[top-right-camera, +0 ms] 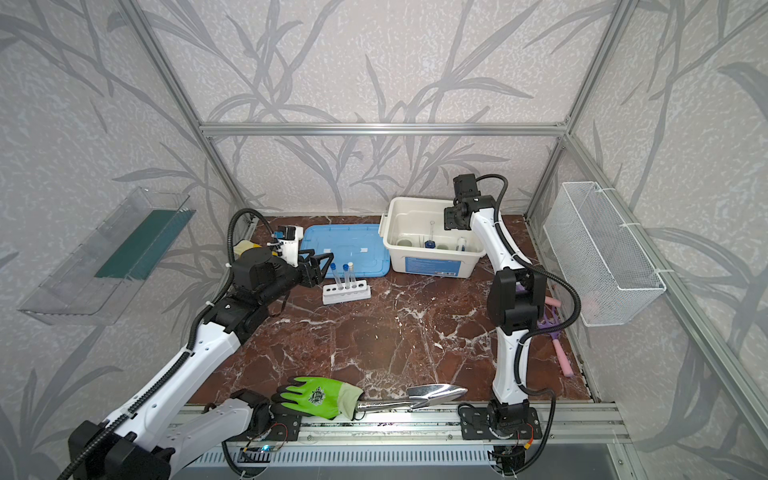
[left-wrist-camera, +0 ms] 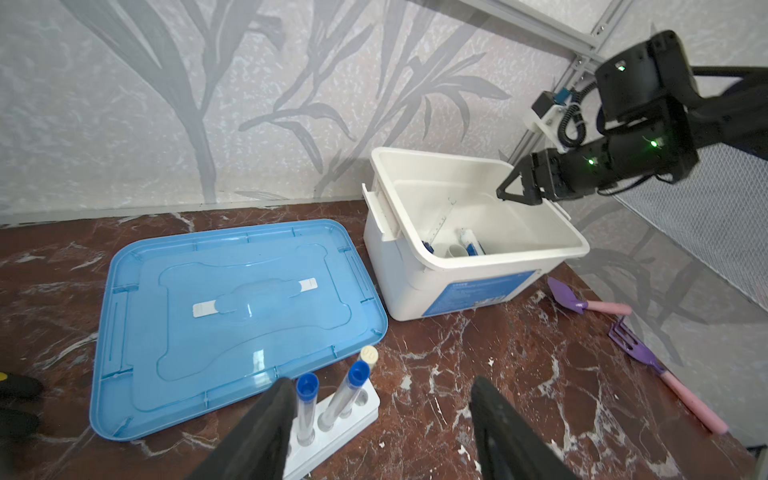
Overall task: Organize the chemistry lab equipment
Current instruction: 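Open and raise the right gripper while the left gripper moves to the lid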
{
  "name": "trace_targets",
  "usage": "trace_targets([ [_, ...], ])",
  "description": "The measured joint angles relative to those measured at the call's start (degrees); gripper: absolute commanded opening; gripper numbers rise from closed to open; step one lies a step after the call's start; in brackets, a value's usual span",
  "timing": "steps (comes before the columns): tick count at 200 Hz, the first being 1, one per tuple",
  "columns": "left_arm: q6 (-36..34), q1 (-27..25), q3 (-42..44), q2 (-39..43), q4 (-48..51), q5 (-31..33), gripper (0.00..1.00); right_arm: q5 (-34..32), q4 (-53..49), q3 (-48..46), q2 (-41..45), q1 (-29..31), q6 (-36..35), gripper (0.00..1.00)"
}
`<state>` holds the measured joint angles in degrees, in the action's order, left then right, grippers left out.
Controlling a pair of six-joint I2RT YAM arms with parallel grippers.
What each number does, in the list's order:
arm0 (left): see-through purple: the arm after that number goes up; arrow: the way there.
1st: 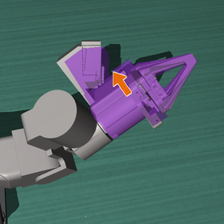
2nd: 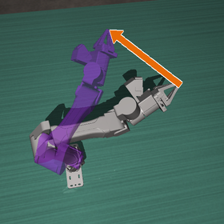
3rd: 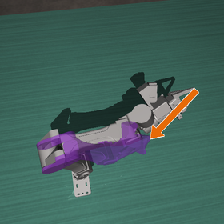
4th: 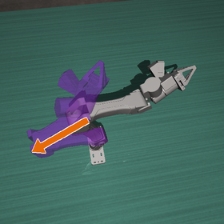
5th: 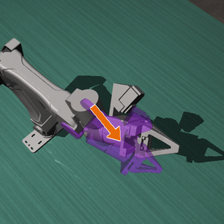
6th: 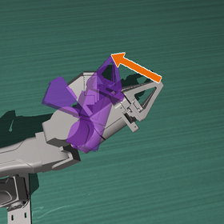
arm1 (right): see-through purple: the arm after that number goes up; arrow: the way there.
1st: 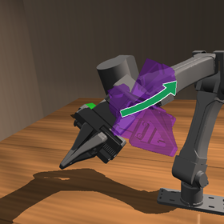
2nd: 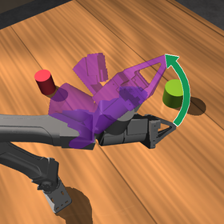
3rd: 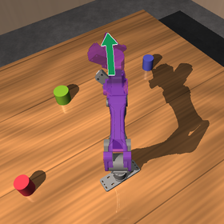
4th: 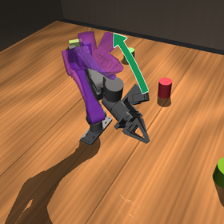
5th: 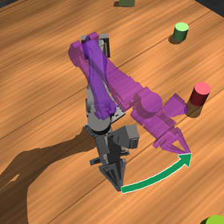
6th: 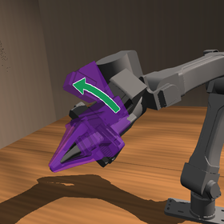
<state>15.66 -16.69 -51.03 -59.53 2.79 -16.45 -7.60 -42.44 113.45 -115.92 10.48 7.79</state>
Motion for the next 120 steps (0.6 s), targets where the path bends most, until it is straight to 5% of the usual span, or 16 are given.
trace_targets([
  [69,3.8,8.4,-10.0,-10.3,6.7,1.9,0.67,2.8,10.6,-19.3,22.9,6.5,-2.3,0.67],
  [120,4.6,13.8,-13.8,-20.3,9.9,5.1,0.67,6.8,15.1,-29.9,28.0,11.0,-3.2,0.66],
])
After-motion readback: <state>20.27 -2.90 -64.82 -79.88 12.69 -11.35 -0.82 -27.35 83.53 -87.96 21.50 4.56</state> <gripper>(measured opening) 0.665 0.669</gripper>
